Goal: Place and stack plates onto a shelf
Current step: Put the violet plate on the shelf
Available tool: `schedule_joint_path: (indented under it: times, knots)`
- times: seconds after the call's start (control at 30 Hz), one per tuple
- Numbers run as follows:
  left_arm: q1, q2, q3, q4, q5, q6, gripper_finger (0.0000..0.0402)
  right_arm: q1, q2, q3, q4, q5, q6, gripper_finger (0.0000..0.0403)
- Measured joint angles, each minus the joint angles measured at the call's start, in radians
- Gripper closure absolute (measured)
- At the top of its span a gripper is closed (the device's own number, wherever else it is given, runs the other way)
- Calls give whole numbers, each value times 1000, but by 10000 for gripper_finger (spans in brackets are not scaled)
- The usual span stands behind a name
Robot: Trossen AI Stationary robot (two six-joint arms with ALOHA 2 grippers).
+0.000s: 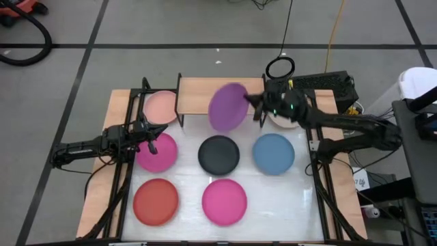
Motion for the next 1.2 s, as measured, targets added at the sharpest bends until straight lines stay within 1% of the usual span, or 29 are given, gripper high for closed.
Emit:
schedule_joint_path:
  times: [0.07, 0.17, 0.3, 0.4, 0.57, 0.73, 0.93, 1.2]
  knots:
    - [0, 0, 0, 0, 0, 0, 398, -89, 40, 47, -16, -68, 8, 402]
    - [0, 0, 0, 0, 0, 0, 398, -172, 126, 145, -24, -161, 8, 402]
    - [0, 0, 0, 0, 0, 0, 398, -201, 273, 290, -38, -274, -6, 402]
    - [0, 0, 0, 0, 0, 0, 398, -201, 377, 409, -91, -309, -35, 403]
    - [0, 0, 0, 0, 0, 0, 398, -201, 531, 553, -188, -308, -35, 403]
    - [0, 0, 0, 0, 0, 0, 398, -201, 625, 605, -177, -271, -9, 402]
    - [0, 0, 0, 0, 0, 0, 398, -201, 650, 606, -186, -225, -2, 384]
    - [0, 0, 0, 0, 0, 0, 398, -200, 650, 607, -206, -200, -45, 337]
